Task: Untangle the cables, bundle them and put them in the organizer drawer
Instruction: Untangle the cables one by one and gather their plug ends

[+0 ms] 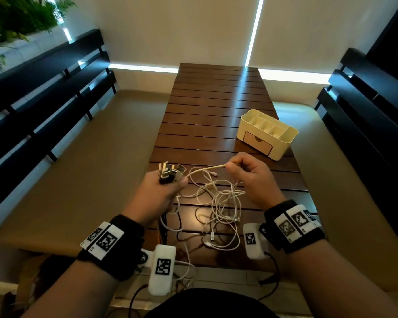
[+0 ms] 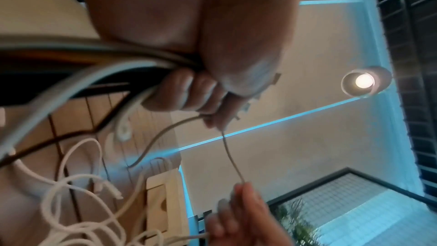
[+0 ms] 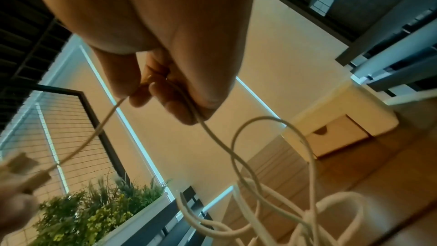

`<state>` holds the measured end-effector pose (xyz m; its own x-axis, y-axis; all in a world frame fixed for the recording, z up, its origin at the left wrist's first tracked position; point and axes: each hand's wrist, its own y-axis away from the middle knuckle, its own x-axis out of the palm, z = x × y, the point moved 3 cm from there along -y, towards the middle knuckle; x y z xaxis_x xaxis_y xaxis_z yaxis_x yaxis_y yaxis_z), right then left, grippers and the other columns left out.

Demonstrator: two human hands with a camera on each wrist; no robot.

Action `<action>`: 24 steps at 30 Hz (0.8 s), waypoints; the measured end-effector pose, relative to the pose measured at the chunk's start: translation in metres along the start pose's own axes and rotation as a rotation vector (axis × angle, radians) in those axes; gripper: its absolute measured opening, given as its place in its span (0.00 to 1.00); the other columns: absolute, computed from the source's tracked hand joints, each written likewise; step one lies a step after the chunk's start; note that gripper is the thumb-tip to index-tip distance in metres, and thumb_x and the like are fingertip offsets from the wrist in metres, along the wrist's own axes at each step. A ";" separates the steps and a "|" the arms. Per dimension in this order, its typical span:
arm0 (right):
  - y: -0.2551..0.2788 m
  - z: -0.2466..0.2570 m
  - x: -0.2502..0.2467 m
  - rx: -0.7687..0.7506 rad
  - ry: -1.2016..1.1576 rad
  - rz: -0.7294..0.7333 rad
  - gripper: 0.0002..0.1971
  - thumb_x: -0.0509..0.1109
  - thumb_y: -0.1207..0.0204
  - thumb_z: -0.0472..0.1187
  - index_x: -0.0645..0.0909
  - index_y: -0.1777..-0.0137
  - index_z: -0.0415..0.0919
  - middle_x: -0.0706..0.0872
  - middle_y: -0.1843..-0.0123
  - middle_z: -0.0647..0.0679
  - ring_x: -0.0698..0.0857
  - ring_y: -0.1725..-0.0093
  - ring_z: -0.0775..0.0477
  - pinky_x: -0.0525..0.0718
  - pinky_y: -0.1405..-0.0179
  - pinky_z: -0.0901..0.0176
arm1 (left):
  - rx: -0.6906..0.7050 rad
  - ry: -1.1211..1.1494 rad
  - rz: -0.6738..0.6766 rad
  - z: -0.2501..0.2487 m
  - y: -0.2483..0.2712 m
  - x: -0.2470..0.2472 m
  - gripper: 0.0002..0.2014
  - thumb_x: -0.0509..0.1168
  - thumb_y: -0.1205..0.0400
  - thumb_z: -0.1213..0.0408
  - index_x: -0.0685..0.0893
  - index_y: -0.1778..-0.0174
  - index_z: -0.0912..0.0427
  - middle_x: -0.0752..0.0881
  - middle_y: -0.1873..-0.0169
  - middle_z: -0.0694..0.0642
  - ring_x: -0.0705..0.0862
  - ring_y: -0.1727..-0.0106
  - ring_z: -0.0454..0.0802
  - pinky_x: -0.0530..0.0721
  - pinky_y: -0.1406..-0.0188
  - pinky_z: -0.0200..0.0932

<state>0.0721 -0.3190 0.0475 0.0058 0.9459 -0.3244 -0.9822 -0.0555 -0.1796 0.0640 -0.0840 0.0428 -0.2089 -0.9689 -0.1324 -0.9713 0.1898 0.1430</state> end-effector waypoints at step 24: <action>-0.001 0.041 0.012 -0.337 0.284 0.243 0.02 0.73 0.20 0.38 0.86 0.54 0.45 0.80 0.59 0.57 0.79 0.63 0.52 0.79 0.63 0.59 | 0.262 -0.176 0.138 -0.035 0.004 0.025 0.18 0.70 0.16 0.60 0.80 0.74 0.50 0.75 0.80 0.44 0.71 0.77 0.42 0.72 0.74 0.40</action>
<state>0.0660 -0.2941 0.0814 -0.1183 0.7713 -0.6254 -0.8465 -0.4076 -0.3426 0.0587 -0.1127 0.0745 -0.3347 -0.8933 -0.3000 -0.9239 0.3737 -0.0819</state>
